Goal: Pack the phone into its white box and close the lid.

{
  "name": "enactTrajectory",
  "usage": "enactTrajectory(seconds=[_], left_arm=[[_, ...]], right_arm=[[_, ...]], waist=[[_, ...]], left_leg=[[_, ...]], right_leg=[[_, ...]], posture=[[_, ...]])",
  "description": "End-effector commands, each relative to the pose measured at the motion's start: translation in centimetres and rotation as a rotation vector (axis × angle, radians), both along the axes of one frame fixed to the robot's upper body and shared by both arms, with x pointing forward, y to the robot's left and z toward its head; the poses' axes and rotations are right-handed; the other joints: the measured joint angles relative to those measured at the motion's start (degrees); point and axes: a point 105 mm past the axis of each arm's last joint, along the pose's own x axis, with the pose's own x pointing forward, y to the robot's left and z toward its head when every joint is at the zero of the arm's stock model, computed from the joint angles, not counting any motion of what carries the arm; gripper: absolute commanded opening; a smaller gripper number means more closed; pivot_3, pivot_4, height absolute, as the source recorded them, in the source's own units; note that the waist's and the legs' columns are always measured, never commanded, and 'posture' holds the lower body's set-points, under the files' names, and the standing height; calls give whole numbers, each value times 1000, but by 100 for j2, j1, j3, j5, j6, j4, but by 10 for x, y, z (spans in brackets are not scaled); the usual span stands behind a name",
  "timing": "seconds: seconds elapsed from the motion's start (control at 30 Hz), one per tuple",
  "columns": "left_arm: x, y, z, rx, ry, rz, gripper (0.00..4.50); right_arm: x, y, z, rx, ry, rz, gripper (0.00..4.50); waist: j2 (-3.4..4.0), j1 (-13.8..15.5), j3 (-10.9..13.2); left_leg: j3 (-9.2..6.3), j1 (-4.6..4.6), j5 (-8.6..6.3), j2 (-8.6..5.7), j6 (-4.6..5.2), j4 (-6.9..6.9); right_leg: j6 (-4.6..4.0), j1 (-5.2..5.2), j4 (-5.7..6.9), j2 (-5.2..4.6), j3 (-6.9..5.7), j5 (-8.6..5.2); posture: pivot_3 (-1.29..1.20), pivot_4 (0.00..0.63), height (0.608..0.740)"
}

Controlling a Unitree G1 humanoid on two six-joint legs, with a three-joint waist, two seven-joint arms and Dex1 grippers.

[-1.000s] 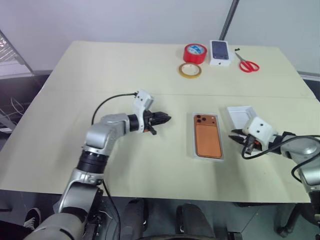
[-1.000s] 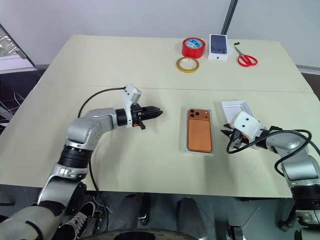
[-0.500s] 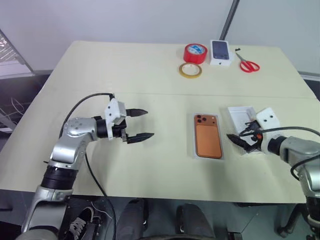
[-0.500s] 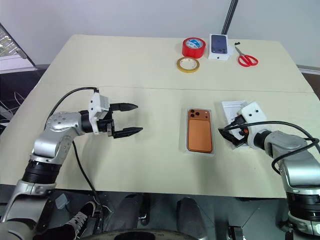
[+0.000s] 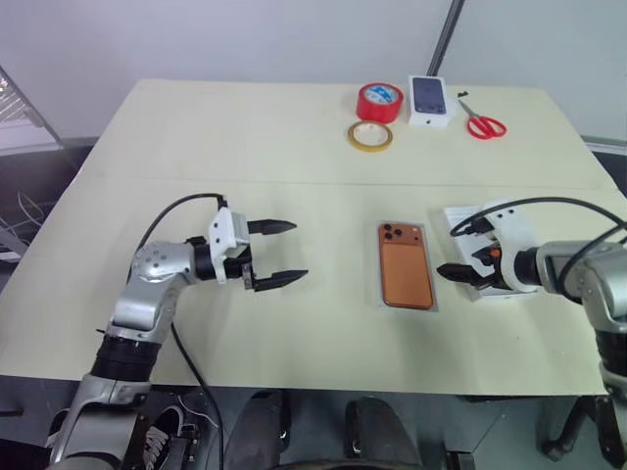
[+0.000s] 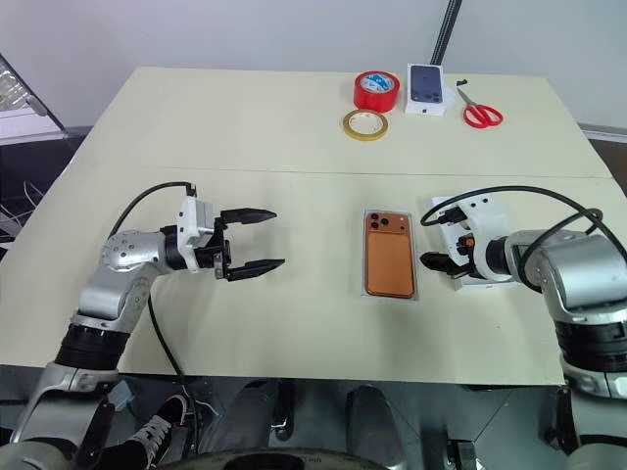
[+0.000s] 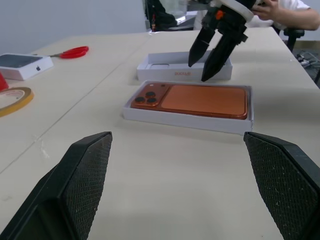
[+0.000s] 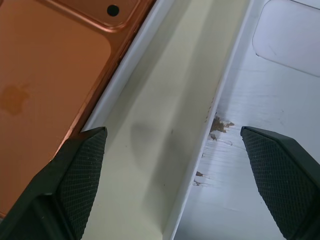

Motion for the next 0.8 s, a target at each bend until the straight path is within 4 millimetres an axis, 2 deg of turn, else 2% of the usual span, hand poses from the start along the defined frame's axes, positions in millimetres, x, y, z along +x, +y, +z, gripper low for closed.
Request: enactTrajectory(seconds=[0.03, 0.07, 0.17, 0.33, 0.4, 0.6, 0.67, 0.8], left_arm=[[-5, -5, 10, -14, -56, -2, 4429], [-6, -5, 10, -19, -52, 3, 4429], [-7, -6, 9, -31, -41, 20, 4500], [-10, -9, 7, -37, -31, 41, 4500], [-9, -9, 7, -36, -28, 49, 4500], [-5, -9, 8, -48, -15, 74, 4500], [-4, -9, 8, -47, -14, 76, 4500], [-1, -10, 8, -43, -17, 80, 4500]], right_arm=[[4, -5, 3, -13, 15, -19, 4470], [7, -7, 3, -14, 16, -36, 4470], [9, -9, 2, -7, 35, -54, 3670], [4, -15, -13, -69, 68, -54, 1185], [5, -16, -15, -72, 70, -63, 34], [5, -25, -18, -36, 81, -152, 34], [6, -22, -15, 35, 74, -173, 34], [12, -23, -5, 57, 13, -206, 34]], waist=[[0, 8, 0], [0, 3, 0], [1, -6, 0], [1, -6, -1], [0, -7, -2], [-7, -6, -6], [-9, -3, -7], [-8, -4, -7]], left_leg=[[0, -1, 0, 0, 0, 2], [0, -2, 0, -1, 1, 3], [1, -3, -1, -3, 3, 4], [0, -3, -1, -3, 3, 3], [0, -3, -1, -3, 3, 5], [0, -3, -2, -3, 3, 9], [-1, -3, -1, -3, 3, 10], [0, -3, -2, -3, 3, 11]], right_leg=[[0, 0, 0, 0, 0, 0], [0, 0, 0, 0, 0, 0], [0, -1, 0, -2, 1, 0], [1, -2, 2, -1, 0, 1], [1, -1, 2, -1, 0, 1], [1, 2, 2, 0, 0, 1], [0, 4, 2, 0, 0, 1], [0, 3, 2, 0, 0, 1]], posture=[[0, 150, 728], [0, 150, 728], [0, 150, 728], [0, 150, 728], [0, 150, 728], [0, 150, 728], [0, 150, 728], [0, 150, 728]])
